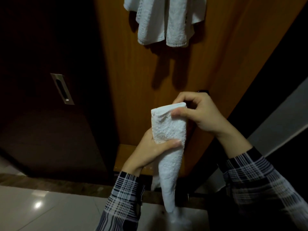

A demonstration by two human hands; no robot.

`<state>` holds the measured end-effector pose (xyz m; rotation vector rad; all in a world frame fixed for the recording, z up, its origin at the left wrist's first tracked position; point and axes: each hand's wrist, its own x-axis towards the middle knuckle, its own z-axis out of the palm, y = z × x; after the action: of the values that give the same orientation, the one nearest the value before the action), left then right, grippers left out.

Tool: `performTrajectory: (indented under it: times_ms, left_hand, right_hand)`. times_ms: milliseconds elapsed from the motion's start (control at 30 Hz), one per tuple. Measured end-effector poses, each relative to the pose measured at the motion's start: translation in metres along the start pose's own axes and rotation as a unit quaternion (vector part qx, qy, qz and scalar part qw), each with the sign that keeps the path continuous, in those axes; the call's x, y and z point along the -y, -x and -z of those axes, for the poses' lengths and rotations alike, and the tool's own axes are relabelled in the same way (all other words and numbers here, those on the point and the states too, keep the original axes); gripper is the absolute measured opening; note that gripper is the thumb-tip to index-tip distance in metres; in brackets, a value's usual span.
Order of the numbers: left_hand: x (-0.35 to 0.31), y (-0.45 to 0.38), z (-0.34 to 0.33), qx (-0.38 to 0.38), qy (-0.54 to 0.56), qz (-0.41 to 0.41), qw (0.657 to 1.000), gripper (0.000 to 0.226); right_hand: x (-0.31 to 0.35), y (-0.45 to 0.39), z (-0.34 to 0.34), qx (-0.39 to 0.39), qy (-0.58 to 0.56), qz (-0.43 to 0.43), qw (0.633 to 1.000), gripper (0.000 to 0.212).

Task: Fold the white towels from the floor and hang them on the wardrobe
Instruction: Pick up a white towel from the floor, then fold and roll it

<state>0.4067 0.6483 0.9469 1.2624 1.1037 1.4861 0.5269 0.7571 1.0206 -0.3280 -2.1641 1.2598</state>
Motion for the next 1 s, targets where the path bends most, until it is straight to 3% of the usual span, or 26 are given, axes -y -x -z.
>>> performTrajectory:
  times_ms: [133, 300, 567, 633, 767, 900, 1000]
  left_hand:
    - [-0.001, 0.0, -0.007, 0.052, 0.047, 0.028, 0.997, 0.039]
    - [0.003, -0.002, -0.016, 0.03, 0.121, 0.062, 0.99, 0.026]
    - [0.007, -0.004, -0.01, -0.071, 0.169, 0.04, 0.982, 0.024]
    - [0.006, -0.005, -0.011, -0.088, 0.203, 0.027, 0.975, 0.031]
    - [0.012, -0.008, -0.005, -0.148, 0.224, 0.026, 0.963, 0.021]
    - [0.018, -0.007, 0.009, -0.2, 0.253, 0.036, 0.946, 0.019]
    - [0.024, -0.005, 0.026, -0.24, 0.27, 0.041, 0.932, 0.022]
  right_hand:
    - [0.003, -0.005, 0.006, 0.004, 0.0, -0.026, 1.0, 0.012]
    - [-0.006, -0.007, 0.003, -0.028, -0.018, -0.071, 0.997, 0.012]
    - [-0.062, 0.031, -0.018, 0.007, -0.175, -0.237, 0.956, 0.091]
    - [-0.073, 0.042, -0.029, 0.028, -0.182, -0.274, 0.944, 0.087]
    - [-0.09, 0.055, -0.047, 0.049, -0.193, -0.301, 0.933, 0.068]
    - [-0.098, 0.063, -0.057, 0.054, -0.128, -0.356, 0.924, 0.074]
    - [-0.102, 0.071, -0.061, 0.058, -0.093, -0.373, 0.921, 0.049]
